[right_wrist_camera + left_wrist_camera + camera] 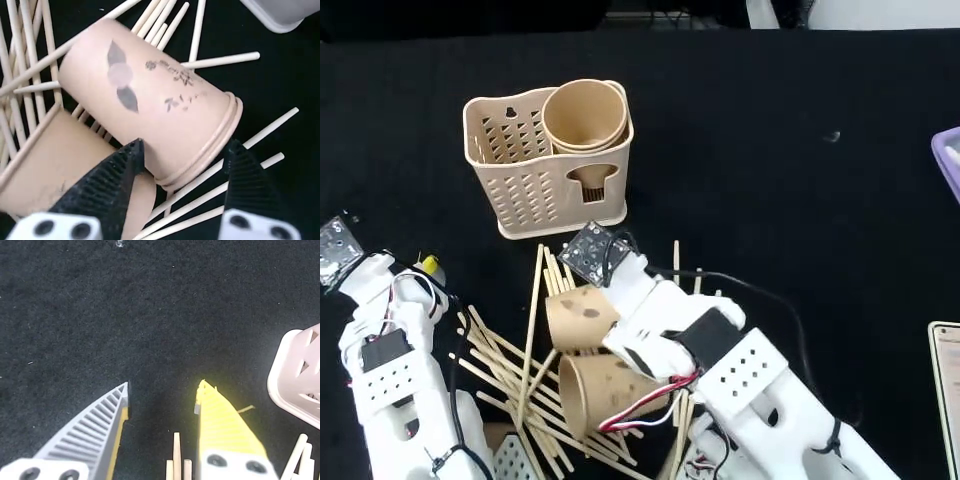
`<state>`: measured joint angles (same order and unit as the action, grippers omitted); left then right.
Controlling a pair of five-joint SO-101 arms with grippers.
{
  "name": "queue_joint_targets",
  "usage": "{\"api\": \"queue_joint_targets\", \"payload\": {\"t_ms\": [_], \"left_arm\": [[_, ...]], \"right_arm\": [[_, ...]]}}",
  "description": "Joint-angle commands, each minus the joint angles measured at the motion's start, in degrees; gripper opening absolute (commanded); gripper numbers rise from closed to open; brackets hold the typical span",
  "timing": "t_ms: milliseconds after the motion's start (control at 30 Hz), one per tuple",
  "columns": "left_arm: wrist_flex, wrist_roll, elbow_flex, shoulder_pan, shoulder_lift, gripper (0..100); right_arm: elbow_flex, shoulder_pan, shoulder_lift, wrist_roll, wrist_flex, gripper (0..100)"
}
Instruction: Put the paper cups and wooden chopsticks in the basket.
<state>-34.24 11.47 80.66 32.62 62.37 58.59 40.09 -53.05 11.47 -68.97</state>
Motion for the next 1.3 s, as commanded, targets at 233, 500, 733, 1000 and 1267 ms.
{"api": "queue_joint_targets", "payload": {"t_ms": [233,500,733,1000,1267], "left_arm": [[0.7,0.26,-0.22,0.31,0.18,22],[0.7,0.26,-0.22,0.31,0.18,22],[0.79,0.26,-0.22,0.31,0.18,22],[0.7,0.26,-0.22,0.31,0.18,22],[0.79,0.26,-0.22,0.31,0.18,22]], "right_arm": [[-0.04,-5.1,-1.27,-4.84,2.9,26.4],[6.29,-5.54,-1.27,-5.71,8.88,26.5],[8.13,-5.71,-1.63,-5.19,10.02,25.0],[8.22,-5.8,-1.71,0.26,12.13,13.2],[8.57,-5.8,-5.67,0.97,11.34,11.7]]}}
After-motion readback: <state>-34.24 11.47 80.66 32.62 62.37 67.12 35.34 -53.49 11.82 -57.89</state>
